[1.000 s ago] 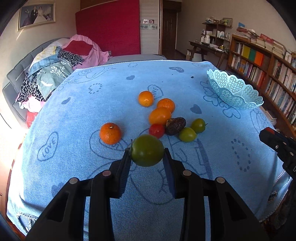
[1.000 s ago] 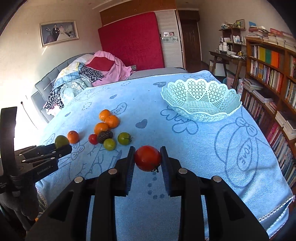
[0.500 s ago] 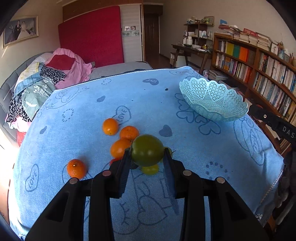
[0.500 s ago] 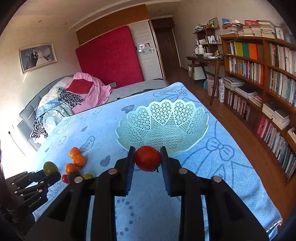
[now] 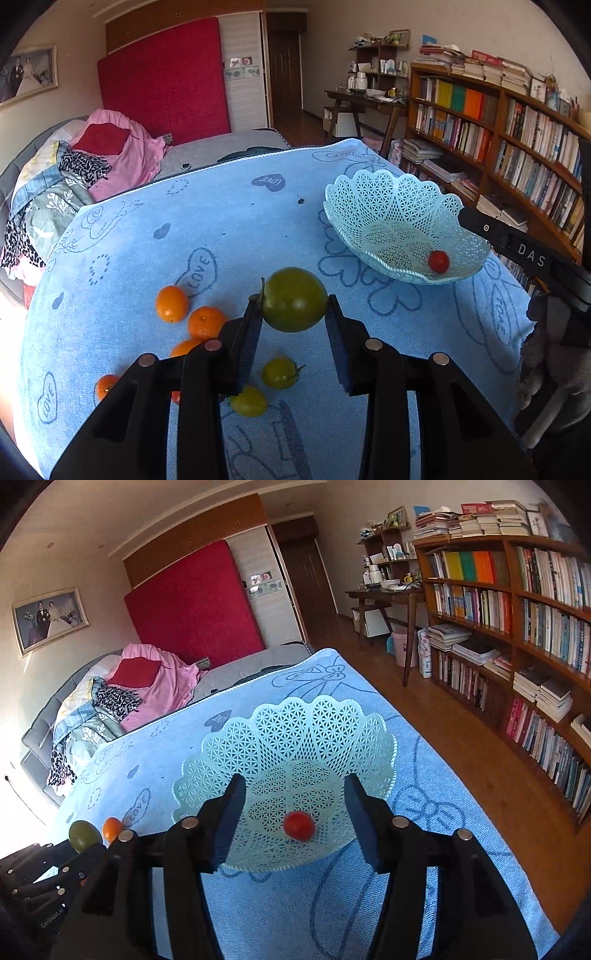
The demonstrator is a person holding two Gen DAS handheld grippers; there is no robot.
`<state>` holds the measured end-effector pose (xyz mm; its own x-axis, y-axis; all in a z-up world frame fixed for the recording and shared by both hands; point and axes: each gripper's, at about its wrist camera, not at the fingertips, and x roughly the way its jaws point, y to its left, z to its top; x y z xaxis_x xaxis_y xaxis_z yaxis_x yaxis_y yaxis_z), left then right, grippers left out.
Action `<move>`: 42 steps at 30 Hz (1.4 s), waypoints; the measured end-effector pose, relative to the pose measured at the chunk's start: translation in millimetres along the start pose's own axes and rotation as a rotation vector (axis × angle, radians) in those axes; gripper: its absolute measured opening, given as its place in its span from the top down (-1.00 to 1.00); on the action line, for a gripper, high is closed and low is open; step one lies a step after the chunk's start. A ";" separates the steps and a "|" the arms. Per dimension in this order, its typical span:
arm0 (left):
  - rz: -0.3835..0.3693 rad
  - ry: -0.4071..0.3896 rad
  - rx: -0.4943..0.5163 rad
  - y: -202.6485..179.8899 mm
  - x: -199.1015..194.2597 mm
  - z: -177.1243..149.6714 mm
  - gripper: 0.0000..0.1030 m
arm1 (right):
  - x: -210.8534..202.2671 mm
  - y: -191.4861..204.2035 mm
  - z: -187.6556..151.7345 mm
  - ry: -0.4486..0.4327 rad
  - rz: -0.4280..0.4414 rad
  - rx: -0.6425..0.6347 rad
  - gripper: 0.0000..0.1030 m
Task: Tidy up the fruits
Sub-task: 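Drop the red tomato into the white basket with the right tool while the left tool drops the green tomato, then move the left tool to the orange and grasp it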
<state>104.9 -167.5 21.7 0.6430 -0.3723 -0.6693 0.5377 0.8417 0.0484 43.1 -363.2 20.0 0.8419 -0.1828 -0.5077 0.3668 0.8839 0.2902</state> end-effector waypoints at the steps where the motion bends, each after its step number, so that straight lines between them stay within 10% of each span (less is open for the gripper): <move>1: -0.005 -0.001 0.004 -2.6 2.5 2.7 0.31 | -0.4 -2.2 -0.2 -0.011 -0.008 0.002 -0.18; 19: -0.117 0.020 0.075 -59.7 49.8 39.2 0.29 | -4.2 -32.7 -8.8 -0.070 -0.054 0.056 -0.28; 23: -0.109 -0.004 0.078 -61.3 48.4 39.8 -0.32 | -3.2 -35.9 -7.8 -0.071 -0.054 0.065 -0.28; 29: -0.068 -0.025 0.036 -43.2 43.9 38.8 -0.70 | -6.8 -33.2 -7.6 -0.080 -0.055 0.064 -0.38; 42: 0.056 -0.060 0.003 -15.0 29.0 23.0 -0.74 | -5.7 -2.5 -13.2 -0.022 -0.058 -0.023 -0.60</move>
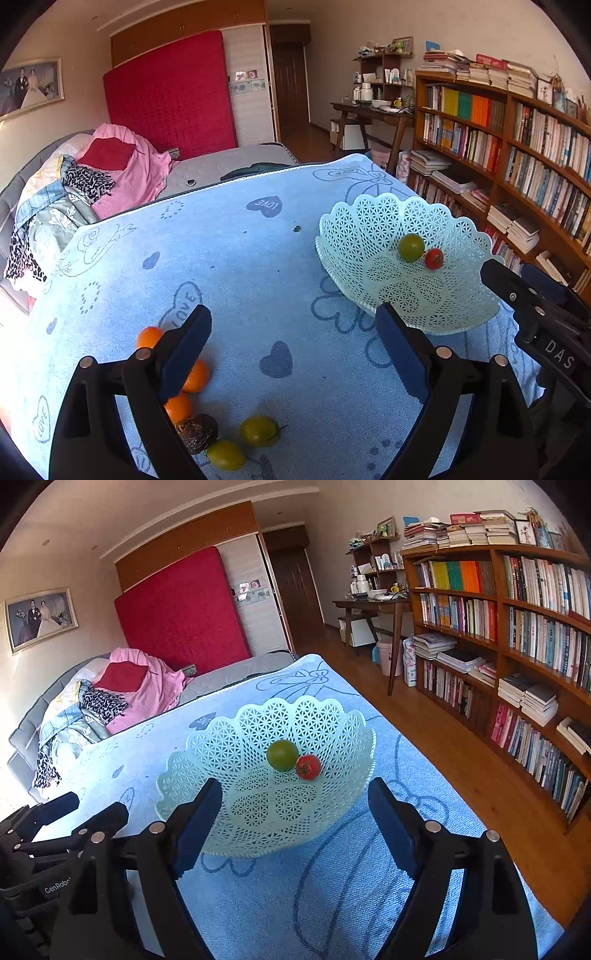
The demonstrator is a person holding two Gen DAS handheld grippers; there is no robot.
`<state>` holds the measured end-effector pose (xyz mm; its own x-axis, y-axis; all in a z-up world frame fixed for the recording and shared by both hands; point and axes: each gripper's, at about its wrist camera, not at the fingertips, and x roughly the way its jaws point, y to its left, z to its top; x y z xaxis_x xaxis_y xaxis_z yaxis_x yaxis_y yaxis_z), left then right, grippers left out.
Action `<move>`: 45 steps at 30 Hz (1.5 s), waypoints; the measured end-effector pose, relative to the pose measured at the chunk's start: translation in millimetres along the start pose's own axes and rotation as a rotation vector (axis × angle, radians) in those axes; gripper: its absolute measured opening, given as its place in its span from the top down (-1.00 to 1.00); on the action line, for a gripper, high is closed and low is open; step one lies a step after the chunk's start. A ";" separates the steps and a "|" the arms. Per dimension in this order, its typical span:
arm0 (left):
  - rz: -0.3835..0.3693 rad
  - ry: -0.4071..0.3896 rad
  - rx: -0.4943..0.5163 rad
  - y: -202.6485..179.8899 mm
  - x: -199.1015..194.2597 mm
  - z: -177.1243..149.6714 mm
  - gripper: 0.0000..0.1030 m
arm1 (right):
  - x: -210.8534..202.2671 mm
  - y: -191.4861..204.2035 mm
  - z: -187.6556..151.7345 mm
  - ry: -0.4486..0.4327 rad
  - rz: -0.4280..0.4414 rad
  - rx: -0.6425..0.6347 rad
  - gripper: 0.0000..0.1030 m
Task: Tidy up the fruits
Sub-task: 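Move the left tool to the orange and grasp it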
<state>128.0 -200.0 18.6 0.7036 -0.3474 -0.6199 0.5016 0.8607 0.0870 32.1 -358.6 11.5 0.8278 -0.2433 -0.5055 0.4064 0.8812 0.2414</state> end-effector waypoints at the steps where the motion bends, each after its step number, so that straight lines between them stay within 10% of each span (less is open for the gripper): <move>1: 0.010 -0.002 -0.002 2.5 -0.6 -1.2 -0.74 | 0.5 2.5 -0.9 0.006 0.000 -0.007 -0.61; 45: 0.217 0.016 -0.099 94.5 -27.8 -57.1 -0.74 | 2.8 100.0 -37.1 0.097 0.010 -0.254 -0.63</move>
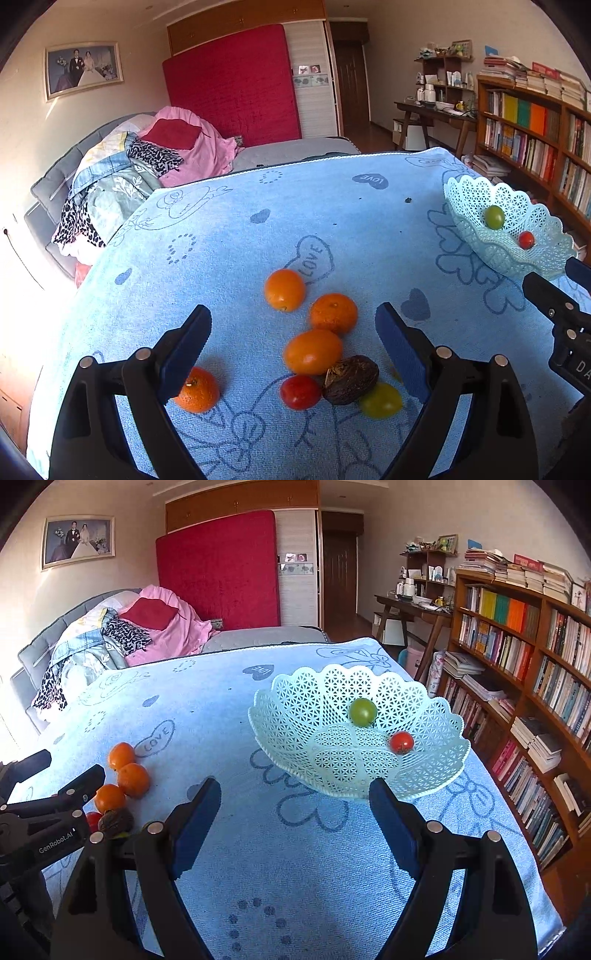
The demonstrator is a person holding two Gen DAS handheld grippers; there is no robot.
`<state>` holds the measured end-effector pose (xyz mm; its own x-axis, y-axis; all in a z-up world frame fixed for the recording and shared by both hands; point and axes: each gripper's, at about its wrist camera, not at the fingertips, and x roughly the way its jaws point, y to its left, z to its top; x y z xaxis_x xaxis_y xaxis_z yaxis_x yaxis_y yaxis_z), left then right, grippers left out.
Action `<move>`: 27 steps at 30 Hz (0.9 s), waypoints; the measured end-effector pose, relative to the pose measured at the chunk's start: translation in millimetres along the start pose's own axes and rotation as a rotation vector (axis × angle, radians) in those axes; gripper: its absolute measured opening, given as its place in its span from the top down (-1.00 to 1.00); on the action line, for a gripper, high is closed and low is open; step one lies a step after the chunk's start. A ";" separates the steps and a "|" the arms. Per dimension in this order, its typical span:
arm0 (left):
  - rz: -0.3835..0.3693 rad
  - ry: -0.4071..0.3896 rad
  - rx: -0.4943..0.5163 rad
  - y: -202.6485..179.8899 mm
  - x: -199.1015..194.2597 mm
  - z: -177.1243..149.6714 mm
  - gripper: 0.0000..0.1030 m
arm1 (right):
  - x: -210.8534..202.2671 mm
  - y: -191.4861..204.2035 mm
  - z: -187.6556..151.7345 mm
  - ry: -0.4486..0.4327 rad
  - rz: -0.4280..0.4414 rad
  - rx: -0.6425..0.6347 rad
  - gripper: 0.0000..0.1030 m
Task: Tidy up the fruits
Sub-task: 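Move the left tool to the orange and grasp it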
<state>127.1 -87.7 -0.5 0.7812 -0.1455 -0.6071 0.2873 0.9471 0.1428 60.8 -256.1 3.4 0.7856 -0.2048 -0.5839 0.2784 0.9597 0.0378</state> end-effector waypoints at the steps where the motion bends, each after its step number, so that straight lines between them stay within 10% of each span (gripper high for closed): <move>1: 0.004 0.001 -0.002 2.3 -0.3 -0.9 -0.74 | 0.0 1.9 -0.3 0.002 0.004 -0.002 -0.63; 27: 0.141 0.099 -0.048 81.3 4.0 -50.8 -0.74 | 0.8 42.8 -19.7 0.070 0.151 -0.038 -0.63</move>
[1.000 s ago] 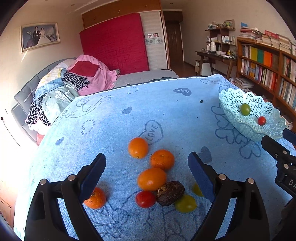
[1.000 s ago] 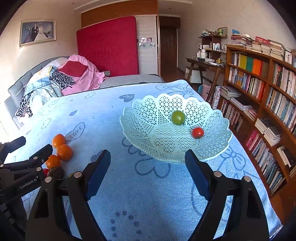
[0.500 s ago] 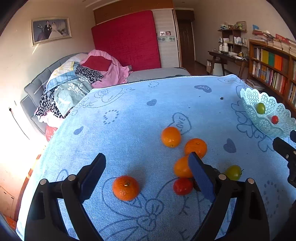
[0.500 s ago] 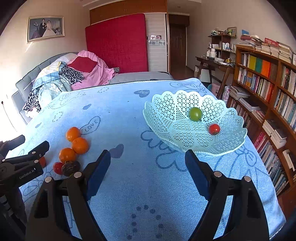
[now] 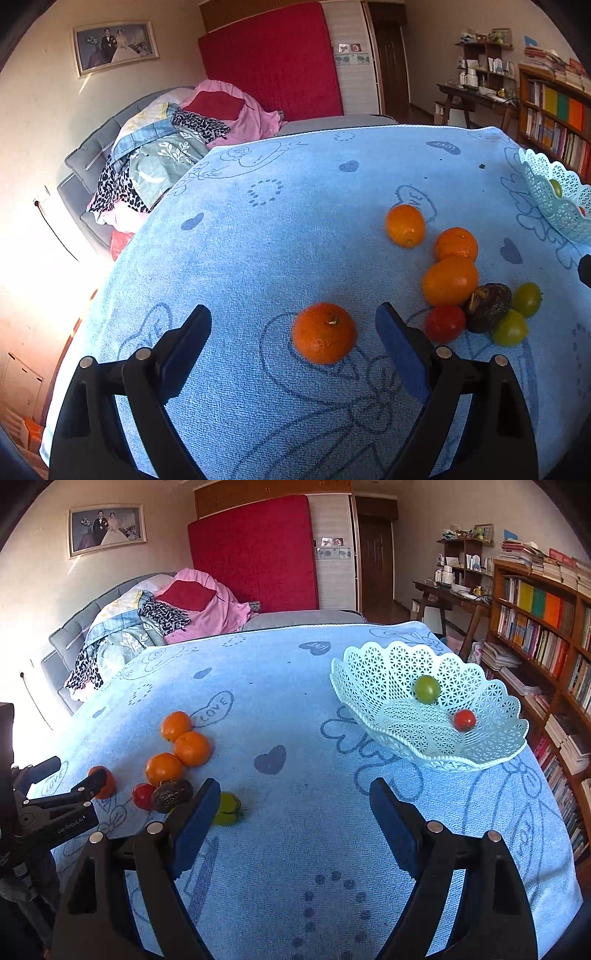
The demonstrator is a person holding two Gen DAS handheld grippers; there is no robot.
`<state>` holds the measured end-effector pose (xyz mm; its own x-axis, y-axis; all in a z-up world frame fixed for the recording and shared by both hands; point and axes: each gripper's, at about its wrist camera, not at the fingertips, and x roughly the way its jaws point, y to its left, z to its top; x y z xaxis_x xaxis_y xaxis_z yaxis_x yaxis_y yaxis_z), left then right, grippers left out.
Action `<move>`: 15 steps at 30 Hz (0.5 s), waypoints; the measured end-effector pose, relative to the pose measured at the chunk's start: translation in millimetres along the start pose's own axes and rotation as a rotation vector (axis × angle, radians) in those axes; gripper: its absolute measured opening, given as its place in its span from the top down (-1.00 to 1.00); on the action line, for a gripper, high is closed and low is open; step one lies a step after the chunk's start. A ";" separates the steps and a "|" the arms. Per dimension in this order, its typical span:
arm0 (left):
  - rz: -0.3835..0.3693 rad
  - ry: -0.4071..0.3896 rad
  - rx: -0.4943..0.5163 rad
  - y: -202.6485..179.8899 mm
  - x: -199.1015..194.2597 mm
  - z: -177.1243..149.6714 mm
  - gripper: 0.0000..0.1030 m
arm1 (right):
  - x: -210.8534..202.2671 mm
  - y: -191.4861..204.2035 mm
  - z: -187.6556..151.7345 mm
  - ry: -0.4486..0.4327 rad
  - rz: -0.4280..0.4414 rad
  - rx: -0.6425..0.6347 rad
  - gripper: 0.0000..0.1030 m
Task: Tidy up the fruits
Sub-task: 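Move the left tool to the orange and grasp it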
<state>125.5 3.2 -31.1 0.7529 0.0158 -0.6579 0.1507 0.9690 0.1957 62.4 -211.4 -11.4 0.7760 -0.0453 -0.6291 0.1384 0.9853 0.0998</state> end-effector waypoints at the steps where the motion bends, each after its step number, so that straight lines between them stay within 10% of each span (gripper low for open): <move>1: -0.005 0.008 -0.004 1.8 1.1 -1.0 -0.74 | 0.6 1.5 -1.2 0.005 0.008 -0.004 -0.63; 15: -0.065 0.132 -0.064 14.1 25.0 -2.5 -0.74 | 10.7 7.2 -7.5 0.055 0.072 0.006 -0.63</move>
<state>144.8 17.9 -46.5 0.6514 -0.0193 -0.7585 0.1523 0.9826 0.1058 67.1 -203.6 -23.1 0.7490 0.0346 -0.6617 0.0878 0.9846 0.1509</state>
